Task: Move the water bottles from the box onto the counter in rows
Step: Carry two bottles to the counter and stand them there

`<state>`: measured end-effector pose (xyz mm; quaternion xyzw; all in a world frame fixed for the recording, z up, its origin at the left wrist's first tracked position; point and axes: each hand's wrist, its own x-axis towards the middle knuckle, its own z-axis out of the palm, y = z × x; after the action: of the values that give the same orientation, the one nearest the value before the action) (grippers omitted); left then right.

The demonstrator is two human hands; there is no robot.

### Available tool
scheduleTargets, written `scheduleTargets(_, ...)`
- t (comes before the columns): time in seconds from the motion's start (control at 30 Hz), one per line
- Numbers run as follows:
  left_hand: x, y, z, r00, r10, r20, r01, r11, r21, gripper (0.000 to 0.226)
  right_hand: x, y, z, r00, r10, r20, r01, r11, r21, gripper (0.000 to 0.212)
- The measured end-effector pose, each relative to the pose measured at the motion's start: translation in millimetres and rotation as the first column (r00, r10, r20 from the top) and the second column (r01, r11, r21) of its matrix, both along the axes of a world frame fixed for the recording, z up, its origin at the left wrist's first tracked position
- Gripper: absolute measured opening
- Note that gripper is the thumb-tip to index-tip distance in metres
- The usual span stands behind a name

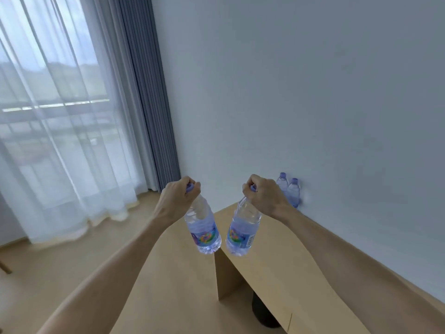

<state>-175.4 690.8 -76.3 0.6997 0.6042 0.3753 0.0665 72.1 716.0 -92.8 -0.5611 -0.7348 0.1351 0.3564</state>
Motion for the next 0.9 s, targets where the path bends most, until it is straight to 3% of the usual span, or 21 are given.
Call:
scheduleTargets(0.47,138,209,-59,0.962,-0.265,0.06,0.271,0.947,-0.174,0.028,130,147,-43,0.98,-0.2,0.002,0.199,0.977,-0.082,0.029)
scheduleTargets(0.9,283,337,-128,0.815,-0.574,0.081,0.557,0.735,-0.386,0.036,252,183,-101,0.851,-0.523,0.049,0.517,0.816,-0.257,0.021)
